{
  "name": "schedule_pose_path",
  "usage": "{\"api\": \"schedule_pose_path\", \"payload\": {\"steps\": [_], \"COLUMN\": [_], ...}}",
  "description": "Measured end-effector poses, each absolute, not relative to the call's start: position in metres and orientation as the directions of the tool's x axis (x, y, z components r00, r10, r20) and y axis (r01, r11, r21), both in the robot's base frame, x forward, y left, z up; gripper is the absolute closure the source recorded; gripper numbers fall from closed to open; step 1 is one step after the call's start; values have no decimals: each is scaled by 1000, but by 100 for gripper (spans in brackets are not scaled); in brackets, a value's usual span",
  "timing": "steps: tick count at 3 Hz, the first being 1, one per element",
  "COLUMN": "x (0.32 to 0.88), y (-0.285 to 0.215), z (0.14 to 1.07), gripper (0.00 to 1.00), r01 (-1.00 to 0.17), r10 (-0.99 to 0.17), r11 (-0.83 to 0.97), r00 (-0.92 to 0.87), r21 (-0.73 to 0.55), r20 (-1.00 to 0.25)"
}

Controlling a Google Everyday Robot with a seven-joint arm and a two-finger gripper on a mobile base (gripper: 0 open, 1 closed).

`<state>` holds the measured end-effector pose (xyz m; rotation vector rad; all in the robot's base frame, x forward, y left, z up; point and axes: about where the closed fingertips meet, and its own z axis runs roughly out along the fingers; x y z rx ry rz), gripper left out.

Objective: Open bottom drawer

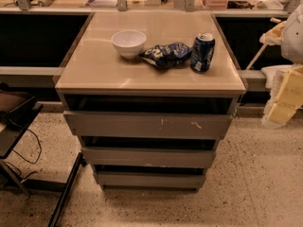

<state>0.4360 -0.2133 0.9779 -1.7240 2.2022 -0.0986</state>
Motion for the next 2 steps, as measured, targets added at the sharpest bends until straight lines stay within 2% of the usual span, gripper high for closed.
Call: {"api": "schedule_pose_path", "payload": {"steps": [1, 2], "x": [419, 392], "y": [-195, -154], "z": [958, 919], "gripper": [0, 0], "r01": [-938, -944], "r10": [-949, -916], "r11": [210, 155], "r00": [-126, -26], "r21": [-278, -291], "r20": [-290, -401]}}
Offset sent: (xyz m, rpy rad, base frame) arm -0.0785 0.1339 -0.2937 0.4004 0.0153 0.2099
